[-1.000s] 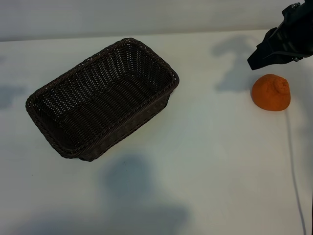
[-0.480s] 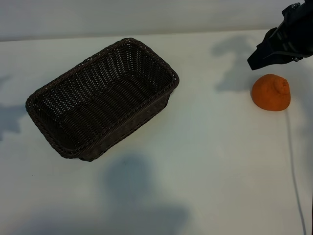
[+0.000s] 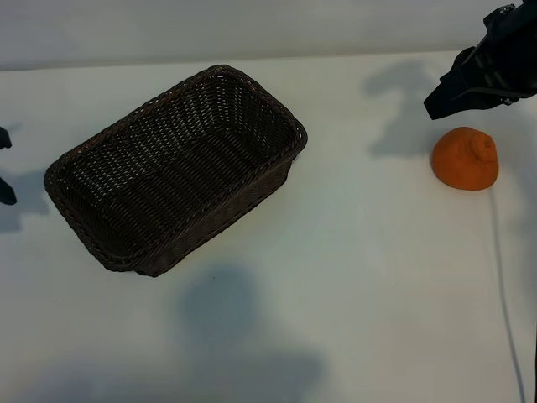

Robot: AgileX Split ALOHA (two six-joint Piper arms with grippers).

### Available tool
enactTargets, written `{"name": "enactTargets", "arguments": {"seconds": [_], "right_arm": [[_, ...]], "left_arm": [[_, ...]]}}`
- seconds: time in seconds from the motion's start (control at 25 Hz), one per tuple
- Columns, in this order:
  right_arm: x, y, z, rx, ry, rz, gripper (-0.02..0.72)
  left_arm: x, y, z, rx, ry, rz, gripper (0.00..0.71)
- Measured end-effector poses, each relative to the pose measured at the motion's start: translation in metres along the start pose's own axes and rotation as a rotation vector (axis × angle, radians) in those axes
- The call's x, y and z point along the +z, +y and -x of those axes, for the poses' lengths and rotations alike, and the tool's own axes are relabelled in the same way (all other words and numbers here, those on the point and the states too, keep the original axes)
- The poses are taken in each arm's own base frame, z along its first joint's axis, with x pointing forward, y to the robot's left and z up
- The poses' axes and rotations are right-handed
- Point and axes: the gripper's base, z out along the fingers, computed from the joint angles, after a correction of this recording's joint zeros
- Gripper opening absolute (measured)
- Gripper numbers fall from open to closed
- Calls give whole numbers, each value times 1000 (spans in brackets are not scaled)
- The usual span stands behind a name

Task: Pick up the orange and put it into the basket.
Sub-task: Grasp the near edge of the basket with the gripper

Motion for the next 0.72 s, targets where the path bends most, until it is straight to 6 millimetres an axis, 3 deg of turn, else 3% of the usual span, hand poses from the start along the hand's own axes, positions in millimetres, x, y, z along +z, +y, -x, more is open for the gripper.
{"name": "enactTargets", "arguments": {"seconds": [0.36,0.72], "right_arm": [[0,0,1,0,-6,-3,243],[0,0,1,0,-10,-5,243]], "left_arm": [[28,-3,12,-77,60,-77,434],[50,-16,16,-40,81,-100,434]]}}
